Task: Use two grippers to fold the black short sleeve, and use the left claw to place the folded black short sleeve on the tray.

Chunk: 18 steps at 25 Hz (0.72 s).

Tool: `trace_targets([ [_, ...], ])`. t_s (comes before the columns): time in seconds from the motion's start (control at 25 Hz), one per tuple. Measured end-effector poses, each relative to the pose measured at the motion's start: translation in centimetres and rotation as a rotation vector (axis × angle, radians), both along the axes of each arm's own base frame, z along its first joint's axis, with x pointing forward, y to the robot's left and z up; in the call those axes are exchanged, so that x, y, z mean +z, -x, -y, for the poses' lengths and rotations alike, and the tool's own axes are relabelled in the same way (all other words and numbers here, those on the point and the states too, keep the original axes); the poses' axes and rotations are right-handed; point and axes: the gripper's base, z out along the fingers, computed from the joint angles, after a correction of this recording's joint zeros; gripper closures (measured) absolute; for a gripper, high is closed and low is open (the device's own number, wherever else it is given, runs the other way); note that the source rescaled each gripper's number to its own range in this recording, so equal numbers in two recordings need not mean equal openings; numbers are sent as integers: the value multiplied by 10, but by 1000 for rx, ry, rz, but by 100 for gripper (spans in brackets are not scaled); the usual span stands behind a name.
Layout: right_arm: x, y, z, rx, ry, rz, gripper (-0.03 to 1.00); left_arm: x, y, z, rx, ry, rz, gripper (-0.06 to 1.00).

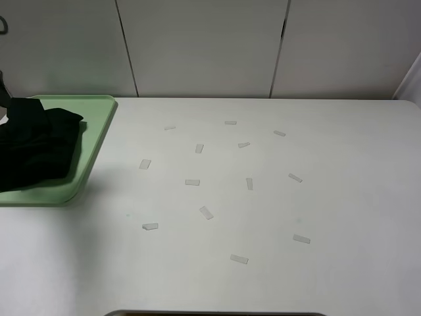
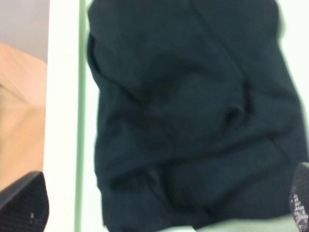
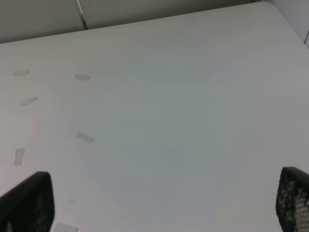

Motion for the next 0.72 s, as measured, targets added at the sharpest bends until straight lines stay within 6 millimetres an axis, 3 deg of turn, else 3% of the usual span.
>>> trace_targets([
  [0.4,0,0,0,0,0,0,-3,61,67,22,18,80,8,-5],
  [0.72,0,0,0,0,0,0,-3,104,139,43,2,101,91,-5],
])
